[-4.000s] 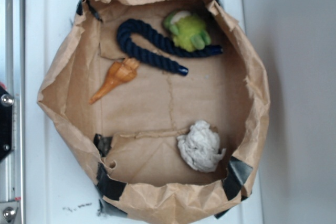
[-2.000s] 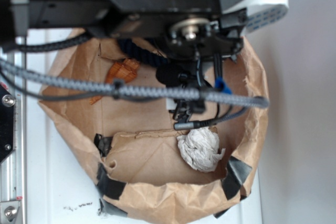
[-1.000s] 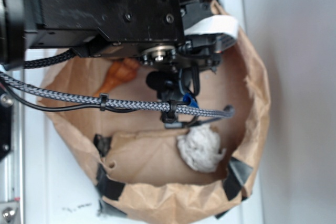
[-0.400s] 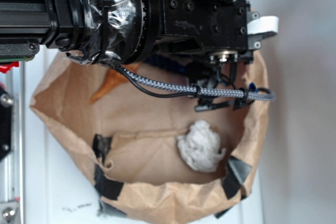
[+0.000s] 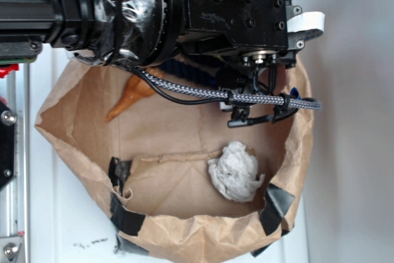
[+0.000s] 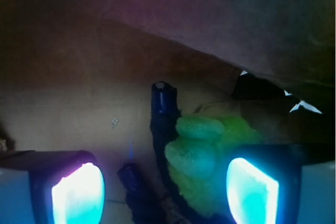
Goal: Grab the green animal.
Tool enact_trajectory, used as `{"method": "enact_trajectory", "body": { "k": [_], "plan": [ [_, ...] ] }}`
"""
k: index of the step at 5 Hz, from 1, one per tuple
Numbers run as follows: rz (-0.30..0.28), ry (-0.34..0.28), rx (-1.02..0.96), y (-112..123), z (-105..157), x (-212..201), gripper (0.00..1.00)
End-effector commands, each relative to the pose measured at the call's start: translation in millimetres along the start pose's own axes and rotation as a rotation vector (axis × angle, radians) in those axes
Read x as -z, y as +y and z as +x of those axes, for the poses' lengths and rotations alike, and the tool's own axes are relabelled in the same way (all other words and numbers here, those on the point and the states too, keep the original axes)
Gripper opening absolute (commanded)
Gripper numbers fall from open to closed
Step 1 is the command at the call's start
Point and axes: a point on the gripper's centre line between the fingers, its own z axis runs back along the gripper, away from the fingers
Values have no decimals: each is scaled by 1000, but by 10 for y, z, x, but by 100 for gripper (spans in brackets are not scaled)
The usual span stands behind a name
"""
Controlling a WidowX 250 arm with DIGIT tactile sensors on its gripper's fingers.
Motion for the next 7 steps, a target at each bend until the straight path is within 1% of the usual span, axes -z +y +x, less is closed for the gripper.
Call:
{"method": "enact_trajectory", "body": {
  "k": [1,2,3,4,5,6,7],
  "plan": [
    [25,-81,-8,330,-22,-534,100],
    [92,-144,-63,425,-76,-508,100],
    [161,-148,-88,454,-74,-354,100],
    [200,-145,-88,390,-53,-239,100],
    [253,-172,-106,342,-31,-152,100],
    [241,-165,-101,313,-11,-81,100],
    [178,-136,-71,266,-19,-101,100]
  ]
}}
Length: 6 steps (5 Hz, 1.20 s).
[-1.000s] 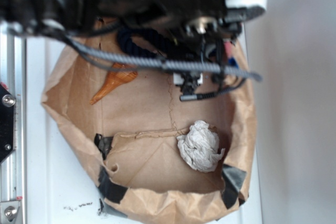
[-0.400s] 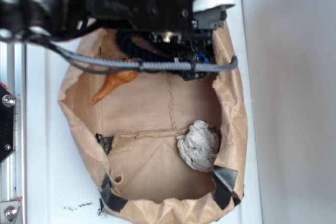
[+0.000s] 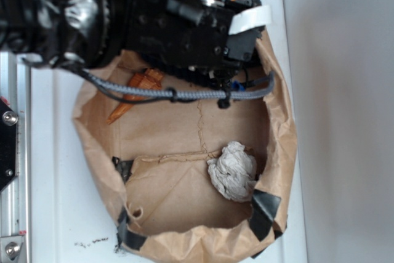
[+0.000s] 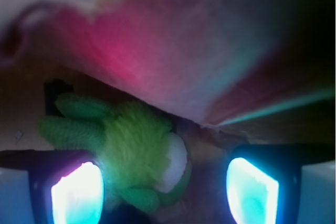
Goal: Grab the green animal.
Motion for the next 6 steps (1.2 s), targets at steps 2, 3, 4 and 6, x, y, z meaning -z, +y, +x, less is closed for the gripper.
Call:
{"method": "enact_trajectory", "body": {
  "k": [2,3,4,6],
  "plan": [
    [-260,64,70,2,212,-304,100],
    [-271,59,62,8,244,-330,100],
    [-237,54,47,-9,300,-277,100],
    [-87,22,-28,-26,386,-89,100]
  ]
}}
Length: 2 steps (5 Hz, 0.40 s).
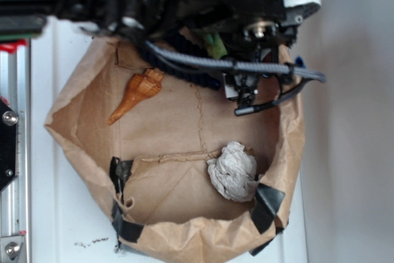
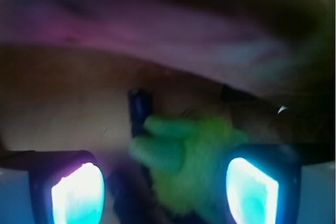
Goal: Grab the green animal.
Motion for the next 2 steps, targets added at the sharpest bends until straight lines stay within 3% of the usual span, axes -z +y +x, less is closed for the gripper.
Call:
{"method": "enact_trajectory", "body": {
  "k": [1,2],
  "plan": [
    [169,-140,-60,61,206,-88,100],
    [191,-152,-62,9,208,-94,100]
  ]
}}
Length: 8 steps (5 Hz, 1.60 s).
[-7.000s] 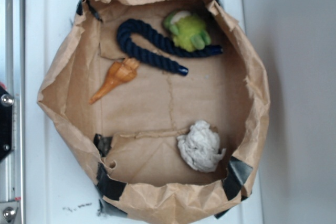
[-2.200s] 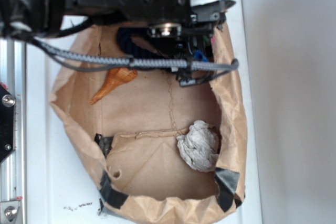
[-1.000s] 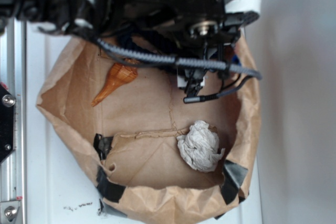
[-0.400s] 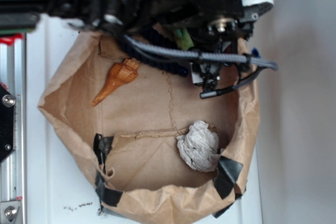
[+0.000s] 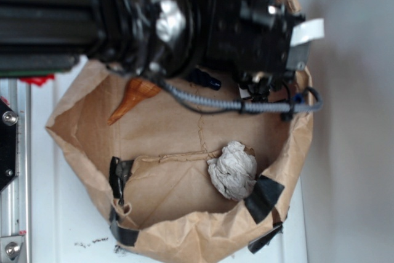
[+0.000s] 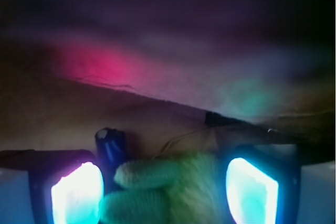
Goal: Grab the green animal.
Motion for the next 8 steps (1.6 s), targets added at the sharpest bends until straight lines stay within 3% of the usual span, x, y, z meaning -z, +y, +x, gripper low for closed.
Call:
{"method": "enact_trajectory", "body": {
  "k": [1,6,7,8],
  "plan": [
    [11,-62,-21,45,137,-234,0],
    [-8,-59,-24,85,111,-273,0],
    [-94,-25,3,129,98,-524,0],
    [-234,9,60,152,51,-1059,0]
  ]
}}
